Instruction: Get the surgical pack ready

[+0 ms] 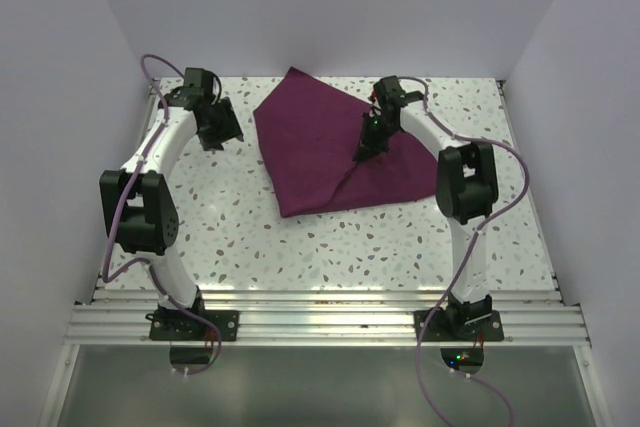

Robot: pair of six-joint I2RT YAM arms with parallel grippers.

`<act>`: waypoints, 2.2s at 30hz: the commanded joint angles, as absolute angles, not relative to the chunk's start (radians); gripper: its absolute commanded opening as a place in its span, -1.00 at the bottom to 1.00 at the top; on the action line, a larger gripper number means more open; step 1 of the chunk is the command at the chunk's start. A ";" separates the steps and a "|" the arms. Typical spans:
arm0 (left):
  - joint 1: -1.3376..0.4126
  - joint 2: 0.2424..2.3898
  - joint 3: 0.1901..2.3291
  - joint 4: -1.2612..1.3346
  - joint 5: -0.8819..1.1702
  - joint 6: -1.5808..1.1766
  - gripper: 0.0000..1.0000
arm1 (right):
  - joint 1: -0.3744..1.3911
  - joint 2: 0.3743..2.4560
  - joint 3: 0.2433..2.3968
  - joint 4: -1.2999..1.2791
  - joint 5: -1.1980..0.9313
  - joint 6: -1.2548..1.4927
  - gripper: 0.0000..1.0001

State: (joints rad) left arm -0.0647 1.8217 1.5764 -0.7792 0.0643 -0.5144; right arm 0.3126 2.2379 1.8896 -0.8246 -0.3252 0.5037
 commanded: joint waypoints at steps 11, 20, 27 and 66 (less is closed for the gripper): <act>-0.052 1.813 1.598 -0.770 0.098 -0.525 0.23 | 0.278 2.101 1.738 -0.759 -0.316 0.495 -1.00; -0.058 1.801 1.540 -0.712 0.213 -0.482 0.22 | 0.278 2.149 1.844 -0.845 -0.298 0.465 -0.47; -0.201 1.825 1.568 -0.640 0.299 -0.405 0.11 | 0.200 2.105 1.893 -0.888 -0.201 0.448 0.14; -0.515 2.023 1.687 -0.557 0.397 -0.422 -0.11 | -0.184 2.335 1.887 -0.644 0.020 0.345 0.11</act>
